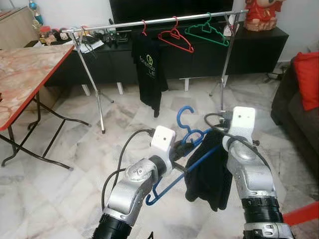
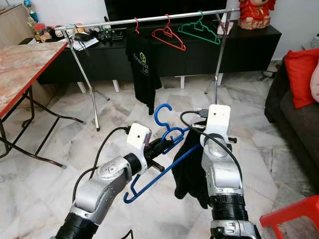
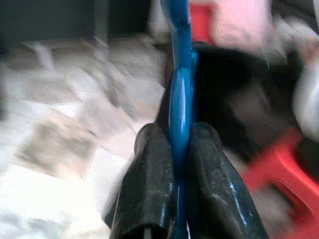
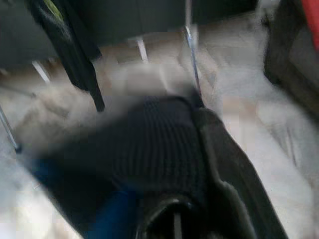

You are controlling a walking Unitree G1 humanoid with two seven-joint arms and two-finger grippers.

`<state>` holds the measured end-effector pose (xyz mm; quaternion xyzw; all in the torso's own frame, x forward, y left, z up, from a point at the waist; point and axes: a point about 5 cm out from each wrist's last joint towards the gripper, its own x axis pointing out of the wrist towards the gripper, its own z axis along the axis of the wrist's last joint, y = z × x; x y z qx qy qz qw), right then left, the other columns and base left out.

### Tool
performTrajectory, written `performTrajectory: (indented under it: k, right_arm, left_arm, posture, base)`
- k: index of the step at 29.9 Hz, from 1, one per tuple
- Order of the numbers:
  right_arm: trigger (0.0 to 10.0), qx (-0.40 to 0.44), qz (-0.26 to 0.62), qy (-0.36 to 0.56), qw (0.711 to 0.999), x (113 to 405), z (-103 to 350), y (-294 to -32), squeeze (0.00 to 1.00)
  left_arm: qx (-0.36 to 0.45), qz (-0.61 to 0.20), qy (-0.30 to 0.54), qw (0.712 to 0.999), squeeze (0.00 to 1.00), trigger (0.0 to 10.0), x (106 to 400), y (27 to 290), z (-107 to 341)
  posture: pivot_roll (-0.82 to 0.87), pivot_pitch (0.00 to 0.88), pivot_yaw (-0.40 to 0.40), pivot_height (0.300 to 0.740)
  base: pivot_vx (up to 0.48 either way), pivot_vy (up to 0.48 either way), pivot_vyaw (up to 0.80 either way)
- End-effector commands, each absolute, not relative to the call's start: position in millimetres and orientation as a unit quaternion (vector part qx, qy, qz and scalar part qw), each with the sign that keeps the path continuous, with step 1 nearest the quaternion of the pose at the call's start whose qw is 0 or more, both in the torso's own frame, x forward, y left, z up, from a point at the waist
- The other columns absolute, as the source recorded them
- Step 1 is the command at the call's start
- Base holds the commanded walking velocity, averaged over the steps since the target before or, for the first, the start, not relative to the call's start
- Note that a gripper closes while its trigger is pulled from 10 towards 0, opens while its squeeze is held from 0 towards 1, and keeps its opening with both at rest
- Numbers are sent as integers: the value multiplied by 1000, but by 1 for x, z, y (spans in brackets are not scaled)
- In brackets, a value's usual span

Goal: Hang hanger

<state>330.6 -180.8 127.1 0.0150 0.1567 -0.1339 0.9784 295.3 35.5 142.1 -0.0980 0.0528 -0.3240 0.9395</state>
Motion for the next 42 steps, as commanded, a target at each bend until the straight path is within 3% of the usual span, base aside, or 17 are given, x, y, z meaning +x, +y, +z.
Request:
performTrajectory:
  k: [1, 18, 26, 42]
  right_arm:
    - [10000, 39, -161, 191, 968, 323, 112, -191, 0]
    - [10000, -24, -107, 185, 977, 328, 115, -179, 0]
    - [10000, -38, -112, 175, 977, 335, 122, -184, 0]
    - [10000, -7, -65, 179, 982, 335, 123, -156, 0]
  left_arm:
    - [-113, -237, -17, 965, 0, 10000, 312, 68, 170]
    - [-37, -303, 60, 950, 0, 10000, 302, 52, 144]
    - [44, -336, 172, 925, 0, 10000, 290, 52, 109]
    - [35, -351, 181, 918, 0, 10000, 290, 41, 110]
  posture:
    - [-30, 0, 89, 740]
    - [-30, 0, 89, 740]
    - [-30, 3, 84, 740]
    - [-33, 1, 75, 740]
  base:
    - [0, 0, 0]
    - [0, 0, 0]
    - [0, 0, 0]
    - [0, 0, 0]
